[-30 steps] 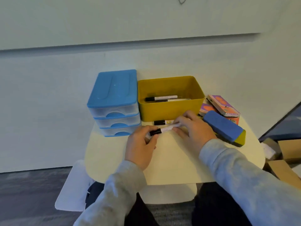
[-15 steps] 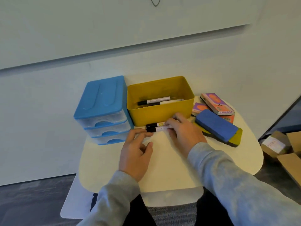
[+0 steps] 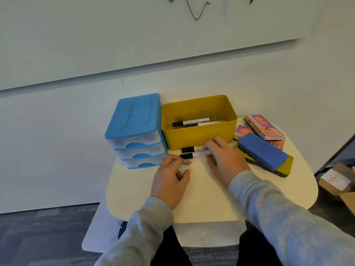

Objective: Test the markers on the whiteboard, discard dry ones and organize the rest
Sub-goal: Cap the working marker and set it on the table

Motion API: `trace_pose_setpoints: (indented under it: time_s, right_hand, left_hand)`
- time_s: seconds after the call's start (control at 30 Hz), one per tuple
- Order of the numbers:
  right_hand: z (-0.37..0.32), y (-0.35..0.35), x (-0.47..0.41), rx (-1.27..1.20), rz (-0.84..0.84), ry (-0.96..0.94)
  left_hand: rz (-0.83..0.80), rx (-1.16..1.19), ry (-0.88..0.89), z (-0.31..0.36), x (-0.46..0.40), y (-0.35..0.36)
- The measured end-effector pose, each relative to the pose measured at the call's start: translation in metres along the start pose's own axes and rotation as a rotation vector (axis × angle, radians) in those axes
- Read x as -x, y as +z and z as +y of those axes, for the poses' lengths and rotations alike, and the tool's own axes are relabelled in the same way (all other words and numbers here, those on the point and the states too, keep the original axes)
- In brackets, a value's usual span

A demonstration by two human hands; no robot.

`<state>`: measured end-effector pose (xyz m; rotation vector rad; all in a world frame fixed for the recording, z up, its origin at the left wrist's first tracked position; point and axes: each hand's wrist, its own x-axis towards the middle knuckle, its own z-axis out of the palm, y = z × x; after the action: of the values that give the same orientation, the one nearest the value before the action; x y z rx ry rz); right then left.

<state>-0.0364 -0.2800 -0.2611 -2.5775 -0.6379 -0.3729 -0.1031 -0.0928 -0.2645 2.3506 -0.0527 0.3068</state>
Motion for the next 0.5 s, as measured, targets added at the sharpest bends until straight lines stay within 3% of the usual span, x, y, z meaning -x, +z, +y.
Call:
trace_pose_setpoints:
  time_s: [0.5]
  right_hand:
    - [0.0049, 0.0031, 0.0037, 0.022, -0.036, -0.017]
  left_hand:
    - [-0.018, 0.000, -0.040, -0.0001, -0.0057, 0.0010]
